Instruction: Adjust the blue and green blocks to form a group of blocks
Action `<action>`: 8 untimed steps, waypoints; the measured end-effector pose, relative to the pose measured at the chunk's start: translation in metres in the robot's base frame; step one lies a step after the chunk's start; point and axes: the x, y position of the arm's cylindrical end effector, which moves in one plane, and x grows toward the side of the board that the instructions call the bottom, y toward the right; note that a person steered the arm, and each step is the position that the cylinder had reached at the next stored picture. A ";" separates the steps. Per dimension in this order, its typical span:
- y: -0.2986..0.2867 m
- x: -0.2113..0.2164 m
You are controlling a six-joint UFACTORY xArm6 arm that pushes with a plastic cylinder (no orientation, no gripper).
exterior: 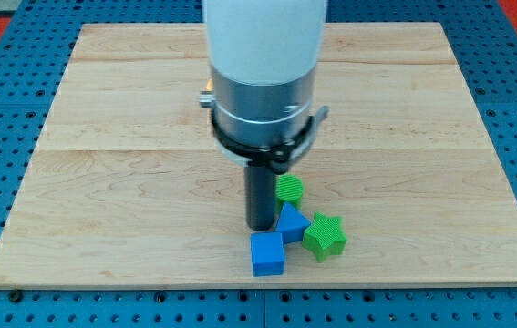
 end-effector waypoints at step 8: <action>0.028 0.071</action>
